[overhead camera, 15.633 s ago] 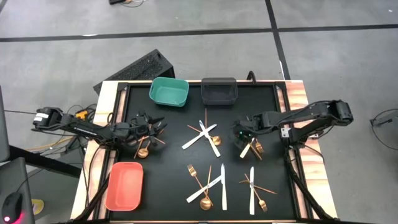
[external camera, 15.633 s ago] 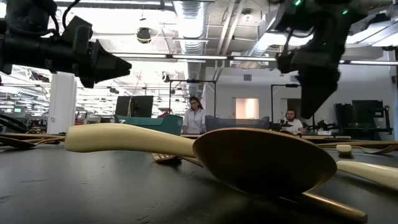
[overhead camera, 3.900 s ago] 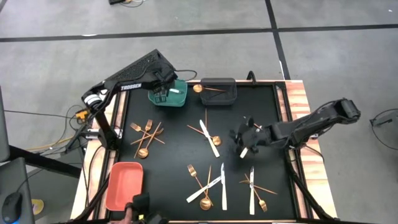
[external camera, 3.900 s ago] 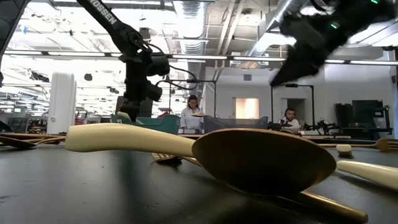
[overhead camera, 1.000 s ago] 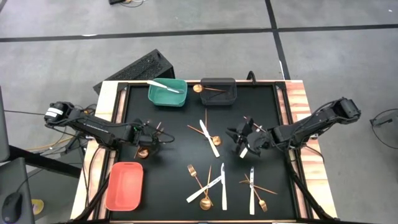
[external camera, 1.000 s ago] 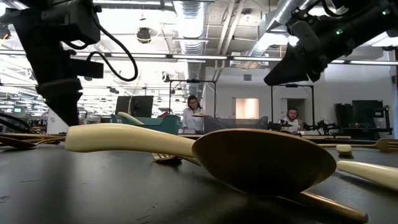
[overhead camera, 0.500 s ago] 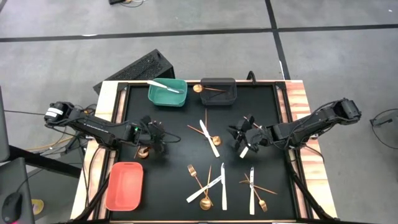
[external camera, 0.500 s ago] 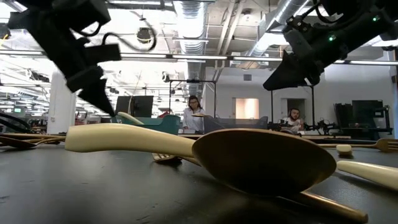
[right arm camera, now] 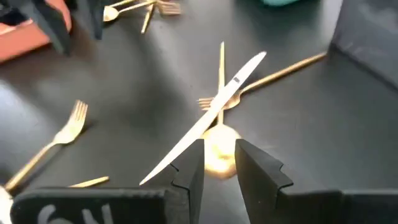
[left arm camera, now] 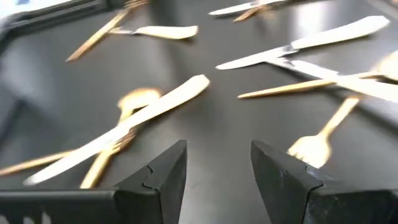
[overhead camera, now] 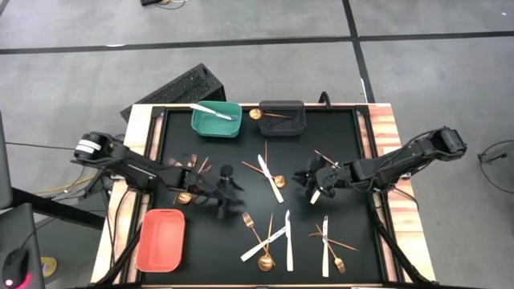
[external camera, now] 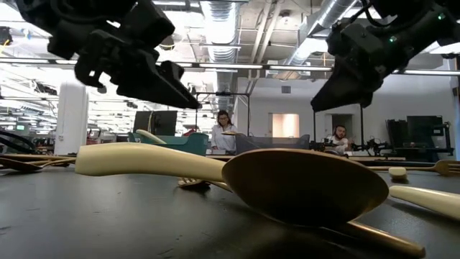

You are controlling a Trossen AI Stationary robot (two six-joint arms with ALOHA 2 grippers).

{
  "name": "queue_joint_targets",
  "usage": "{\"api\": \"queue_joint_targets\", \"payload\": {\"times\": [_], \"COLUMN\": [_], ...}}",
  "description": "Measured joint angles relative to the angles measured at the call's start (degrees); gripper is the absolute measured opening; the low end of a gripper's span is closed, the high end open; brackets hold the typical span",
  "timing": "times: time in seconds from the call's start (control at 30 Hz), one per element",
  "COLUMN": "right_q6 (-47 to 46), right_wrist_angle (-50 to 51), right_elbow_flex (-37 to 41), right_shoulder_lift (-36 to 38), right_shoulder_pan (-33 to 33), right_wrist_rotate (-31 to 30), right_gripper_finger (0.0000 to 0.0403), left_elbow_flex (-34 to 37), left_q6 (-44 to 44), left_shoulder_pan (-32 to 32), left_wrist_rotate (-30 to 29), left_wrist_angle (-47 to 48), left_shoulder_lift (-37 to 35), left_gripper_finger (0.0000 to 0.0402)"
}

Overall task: Sort silverware by color (type)
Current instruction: Put the gold fork into the orange bin

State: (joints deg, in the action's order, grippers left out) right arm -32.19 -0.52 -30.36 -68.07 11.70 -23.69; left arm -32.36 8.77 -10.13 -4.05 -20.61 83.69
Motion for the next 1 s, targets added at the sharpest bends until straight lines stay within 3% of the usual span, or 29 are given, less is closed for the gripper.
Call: {"api": "queue_joint_targets", "payload": {"times": [0.33, 0.43, 0.57, 0.67, 0.8, 1.0], "right_q6": [-3.49, -3.47, -1.37, 2.1, 8.9, 11.13], "right_wrist_angle": [0.31, 1.0, 4.01, 4.53, 4.36, 5.27], "right_elbow_flex": [0.05, -1.28, -4.17, -4.92, -4.87, -4.86], "right_shoulder_lift": [0.52, 2.14, 5.33, 7.12, 7.29, 7.38], "right_shoulder_pan": [2.95, 2.97, 2.93, 2.91, 1.8, -1.55], "right_wrist_rotate": [0.23, 1.23, 1.19, 1.01, 0.49, -0.21], "right_gripper_finger": [0.0117, 0.0117, 0.0117, 0.0117, 0.0117, 0.0117], "left_elbow_flex": [0.0, -0.43, -2.72, -3.38, -2.0, -2.02], "left_q6": [5.53, 6.85, 2.49, -0.6, -2.01, -5.3], "left_shoulder_pan": [-0.02, -0.05, -0.22, -0.4, -1.18, -4.47], "left_wrist_rotate": [9.74, 9.15, 3.02, 2.24, 2.6, 2.76], "left_wrist_angle": [-6.09, -6.82, 3.04, 12.19, 13.18, 9.63], "left_shoulder_lift": [8.24, 8.46, 2.53, -3.35, -8.21, -7.59], "left_gripper_finger": [0.0167, 0.0167, 0.0167, 0.0167, 0.0167, 0.0167]}}
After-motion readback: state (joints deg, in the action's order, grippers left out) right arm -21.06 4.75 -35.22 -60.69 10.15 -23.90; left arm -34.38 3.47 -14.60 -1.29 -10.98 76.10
